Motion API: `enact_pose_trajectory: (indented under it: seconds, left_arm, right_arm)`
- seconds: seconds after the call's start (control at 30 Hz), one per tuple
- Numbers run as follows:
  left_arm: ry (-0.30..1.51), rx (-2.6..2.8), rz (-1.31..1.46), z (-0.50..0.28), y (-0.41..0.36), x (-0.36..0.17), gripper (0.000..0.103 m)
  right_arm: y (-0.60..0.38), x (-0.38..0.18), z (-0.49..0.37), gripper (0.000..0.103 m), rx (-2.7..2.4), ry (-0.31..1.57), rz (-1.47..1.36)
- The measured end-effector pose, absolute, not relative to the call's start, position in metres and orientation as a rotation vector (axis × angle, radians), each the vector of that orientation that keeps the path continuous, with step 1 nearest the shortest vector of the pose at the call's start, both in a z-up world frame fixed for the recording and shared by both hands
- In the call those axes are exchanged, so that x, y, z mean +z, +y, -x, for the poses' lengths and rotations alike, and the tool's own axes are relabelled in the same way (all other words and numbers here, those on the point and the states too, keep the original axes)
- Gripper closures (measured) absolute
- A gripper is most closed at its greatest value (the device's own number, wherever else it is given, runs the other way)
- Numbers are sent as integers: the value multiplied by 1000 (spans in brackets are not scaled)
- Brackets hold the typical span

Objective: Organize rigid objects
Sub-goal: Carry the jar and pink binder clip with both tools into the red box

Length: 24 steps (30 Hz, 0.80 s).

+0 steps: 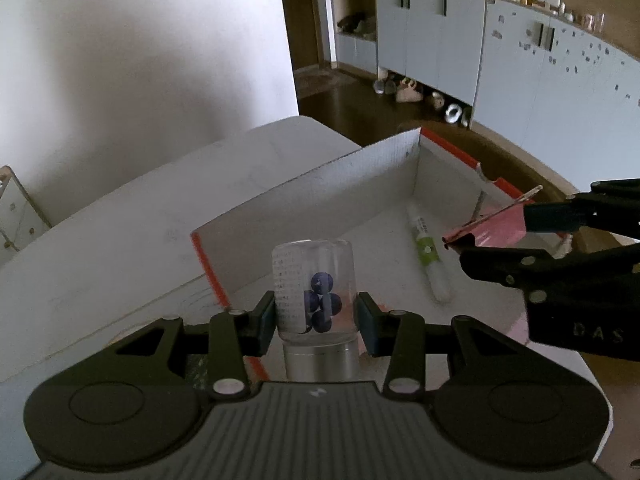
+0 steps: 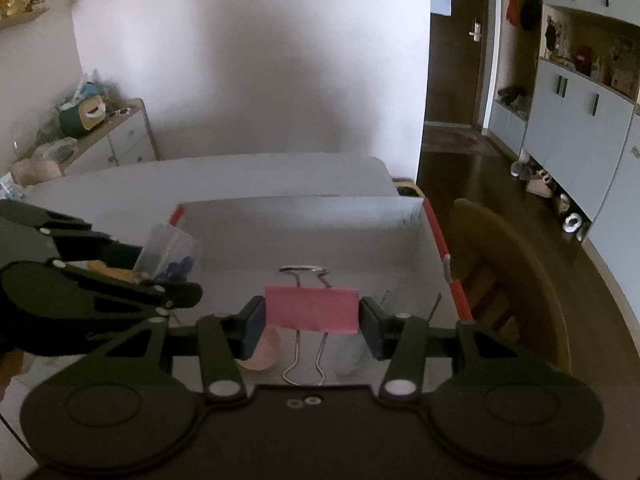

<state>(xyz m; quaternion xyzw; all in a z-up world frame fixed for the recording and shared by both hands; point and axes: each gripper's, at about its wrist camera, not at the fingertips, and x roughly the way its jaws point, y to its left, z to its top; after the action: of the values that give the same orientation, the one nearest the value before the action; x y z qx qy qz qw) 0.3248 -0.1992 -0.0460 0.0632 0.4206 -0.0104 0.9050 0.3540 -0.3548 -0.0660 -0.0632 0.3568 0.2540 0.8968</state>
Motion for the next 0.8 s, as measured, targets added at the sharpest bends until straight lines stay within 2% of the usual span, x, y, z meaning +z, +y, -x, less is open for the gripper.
enact_pose_trajectory:
  seconds: [0.8]
  left_arm:
    - [1046,-10,-264,-426,-230,-107,61]
  right_arm:
    - [-348,-127,-396,54,572,872,261]
